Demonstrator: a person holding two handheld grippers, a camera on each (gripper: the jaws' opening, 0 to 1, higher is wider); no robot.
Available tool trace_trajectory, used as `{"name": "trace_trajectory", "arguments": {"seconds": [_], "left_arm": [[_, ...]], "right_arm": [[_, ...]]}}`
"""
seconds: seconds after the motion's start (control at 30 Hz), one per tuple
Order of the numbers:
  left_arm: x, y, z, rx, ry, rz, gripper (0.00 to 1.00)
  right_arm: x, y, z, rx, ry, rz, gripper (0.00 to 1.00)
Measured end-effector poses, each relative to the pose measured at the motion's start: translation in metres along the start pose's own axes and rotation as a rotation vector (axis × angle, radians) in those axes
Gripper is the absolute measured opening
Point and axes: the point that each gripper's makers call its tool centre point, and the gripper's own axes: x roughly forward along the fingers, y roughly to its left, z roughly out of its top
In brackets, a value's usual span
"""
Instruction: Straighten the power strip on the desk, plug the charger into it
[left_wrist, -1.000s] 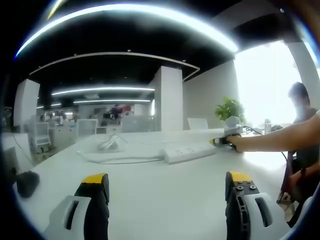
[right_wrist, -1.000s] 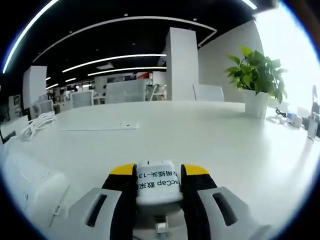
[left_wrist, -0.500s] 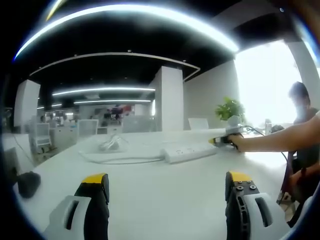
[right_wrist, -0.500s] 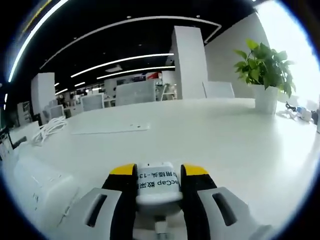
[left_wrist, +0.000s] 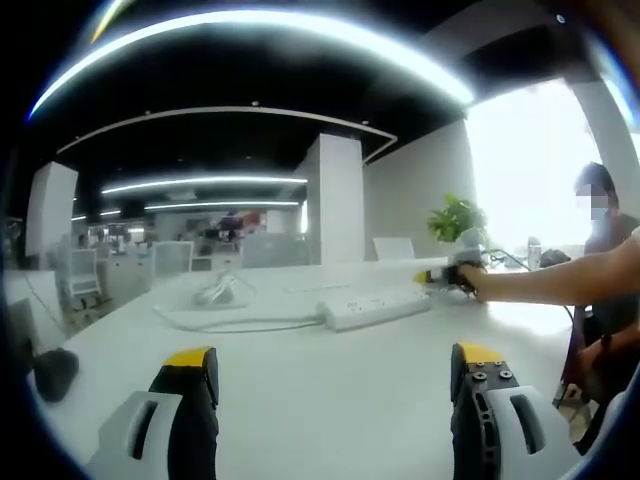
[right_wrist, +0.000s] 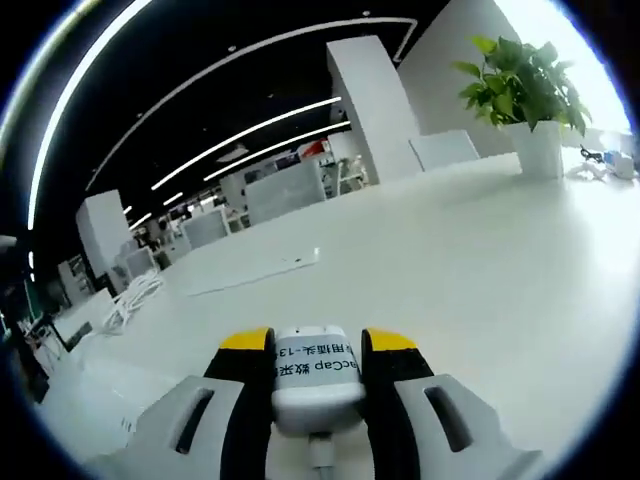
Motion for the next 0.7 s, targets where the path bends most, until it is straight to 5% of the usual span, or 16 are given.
{"name": "trace_trajectory", "arguments": {"seconds": [0.7], "left_arm": [[-0.004,0.001,0.003,0.0,-0.011,0.003,0.99]], "right_arm": [[-0.022,0.058,0.015,0.397,0.073,0.302,0.32]]}}
